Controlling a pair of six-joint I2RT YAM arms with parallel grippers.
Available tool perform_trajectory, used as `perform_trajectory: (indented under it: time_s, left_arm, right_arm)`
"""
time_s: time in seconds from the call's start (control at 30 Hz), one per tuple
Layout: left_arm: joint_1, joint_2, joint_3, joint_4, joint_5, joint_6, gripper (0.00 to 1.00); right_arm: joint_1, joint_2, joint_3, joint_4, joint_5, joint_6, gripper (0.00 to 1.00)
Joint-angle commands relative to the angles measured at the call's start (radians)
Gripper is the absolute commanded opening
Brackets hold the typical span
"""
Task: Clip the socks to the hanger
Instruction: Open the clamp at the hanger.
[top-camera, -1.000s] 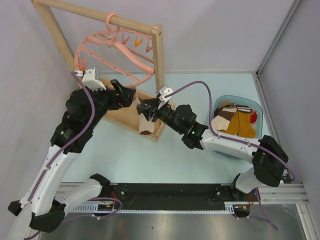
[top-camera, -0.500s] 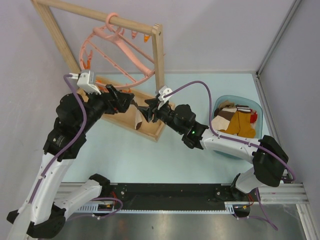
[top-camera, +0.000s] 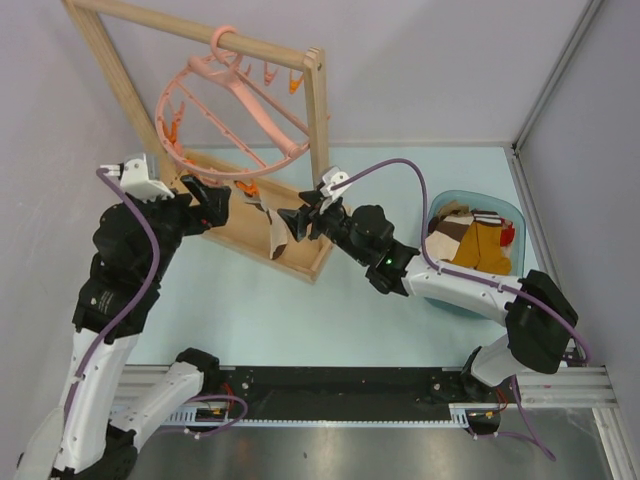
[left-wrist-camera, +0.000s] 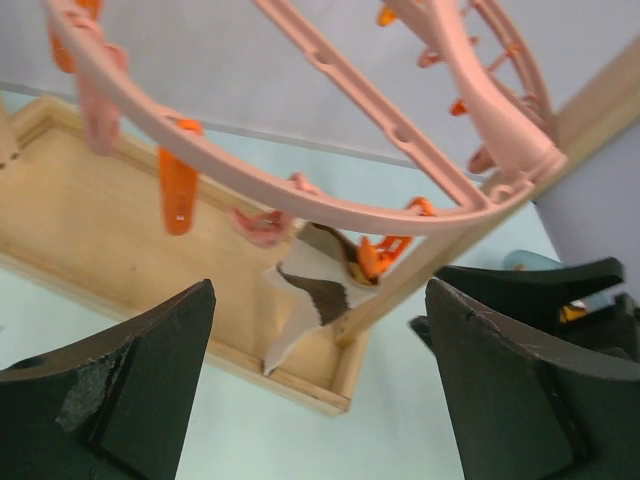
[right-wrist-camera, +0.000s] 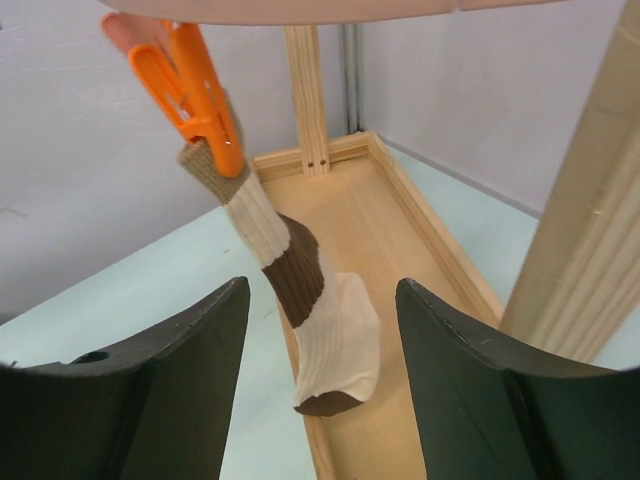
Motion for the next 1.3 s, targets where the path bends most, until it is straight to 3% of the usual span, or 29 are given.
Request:
perform_trajectory:
  time_s: [0.0,0.3,0.6,1.27]
  left_arm:
    - [0.089,-0.016,-0.037,0.025,-0.005,0.037,0.91]
    - [0.137,0.006,-0.093,0.106,0.125,0.02,0.8]
    - [0.138,0.058,-0.076,0.099,0.089,0.034,0.78]
    - [0.141,0.108,-0.108,0.207,0.05,0.075,0.68]
  right_arm:
    - [-0.012,-0.041,0.047,-0.007,0.026,0.01,0.66]
    - [-0.007,-0.054,0.045,-0.051,0.013,0.006,0.74]
    - [-0.002,-0.103,0.041,-0.137,0.041,0.0,0.98]
    - [-0.007,-0.325,-0.091,-0.214,0.104,-0.01,1.0]
